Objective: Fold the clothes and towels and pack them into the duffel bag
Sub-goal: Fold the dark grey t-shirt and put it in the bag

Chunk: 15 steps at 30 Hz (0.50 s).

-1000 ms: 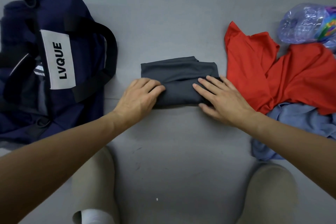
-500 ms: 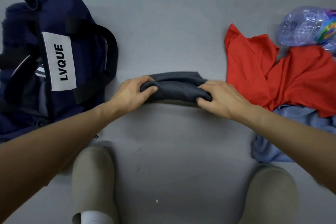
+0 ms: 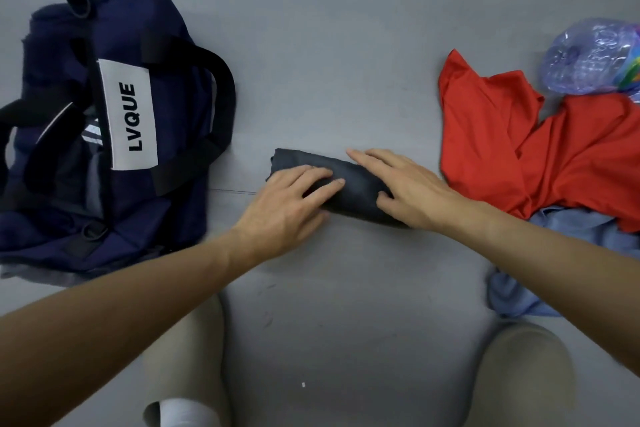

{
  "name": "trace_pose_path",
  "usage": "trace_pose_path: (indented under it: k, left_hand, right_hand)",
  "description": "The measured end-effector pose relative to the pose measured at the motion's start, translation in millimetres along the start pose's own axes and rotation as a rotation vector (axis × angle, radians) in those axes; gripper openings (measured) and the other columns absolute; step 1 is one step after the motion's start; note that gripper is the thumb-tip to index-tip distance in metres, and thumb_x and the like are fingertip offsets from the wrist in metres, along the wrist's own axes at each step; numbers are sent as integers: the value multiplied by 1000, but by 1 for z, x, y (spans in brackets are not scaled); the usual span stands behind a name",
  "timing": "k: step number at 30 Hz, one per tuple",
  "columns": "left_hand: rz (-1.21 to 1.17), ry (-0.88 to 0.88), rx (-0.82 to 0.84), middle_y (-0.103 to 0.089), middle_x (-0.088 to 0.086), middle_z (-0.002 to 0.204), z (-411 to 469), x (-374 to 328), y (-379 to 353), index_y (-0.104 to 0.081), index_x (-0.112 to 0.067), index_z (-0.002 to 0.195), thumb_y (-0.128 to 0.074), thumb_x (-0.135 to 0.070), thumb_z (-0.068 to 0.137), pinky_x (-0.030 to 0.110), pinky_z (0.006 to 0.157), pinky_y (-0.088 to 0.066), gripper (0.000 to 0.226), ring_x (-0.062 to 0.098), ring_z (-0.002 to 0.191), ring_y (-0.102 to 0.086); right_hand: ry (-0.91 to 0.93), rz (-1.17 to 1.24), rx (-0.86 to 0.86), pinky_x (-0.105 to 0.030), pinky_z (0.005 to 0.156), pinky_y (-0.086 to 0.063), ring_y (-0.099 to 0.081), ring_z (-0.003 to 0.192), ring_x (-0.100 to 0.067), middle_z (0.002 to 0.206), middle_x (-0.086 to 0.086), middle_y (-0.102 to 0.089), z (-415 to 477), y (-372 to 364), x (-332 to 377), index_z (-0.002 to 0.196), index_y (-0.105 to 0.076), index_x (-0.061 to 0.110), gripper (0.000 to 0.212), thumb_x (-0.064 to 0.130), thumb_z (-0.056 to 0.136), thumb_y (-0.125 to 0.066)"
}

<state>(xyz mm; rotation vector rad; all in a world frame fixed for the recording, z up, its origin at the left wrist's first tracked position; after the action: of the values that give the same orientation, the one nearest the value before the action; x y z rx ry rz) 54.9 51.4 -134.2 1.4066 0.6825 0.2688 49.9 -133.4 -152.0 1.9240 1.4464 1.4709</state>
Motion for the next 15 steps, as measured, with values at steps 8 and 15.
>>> trace_pose_path:
  k: [8, 15]
  left_hand:
    - [-42, 162, 91, -23, 12, 165, 14, 21, -28, -23, -20, 159, -65, -22, 89, 44, 125, -17, 82, 30, 153, -19]
    - [-70, 136, 90, -26, 12, 164, 15, 23, -25, -28, -18, 158, -50, -24, 87, 42, 126, -15, 75, 28, 152, -21]
  right_hand:
    - [-226, 286, 78, -33, 85, -51, -63, 91, -14, 91, 9, -69, 29, 14, 0, 87, -68, 28, 29, 56, 87, -64]
    - [-216, 425, 79, -35, 104, -44, -58, 114, -20, 118, 2, -58, 17, -13, 12, 144, -36, 38, 74, 33, 83, -78]
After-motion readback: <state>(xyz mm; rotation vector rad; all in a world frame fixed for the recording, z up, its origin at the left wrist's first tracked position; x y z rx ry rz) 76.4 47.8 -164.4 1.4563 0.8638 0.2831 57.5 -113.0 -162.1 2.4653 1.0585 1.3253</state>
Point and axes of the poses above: each hand's wrist, its own z-axis towards the middle knuckle, its own y-axis out of the back of the hand, x = y × z, the point moved 7 cm from there along z, towards the middle knuckle
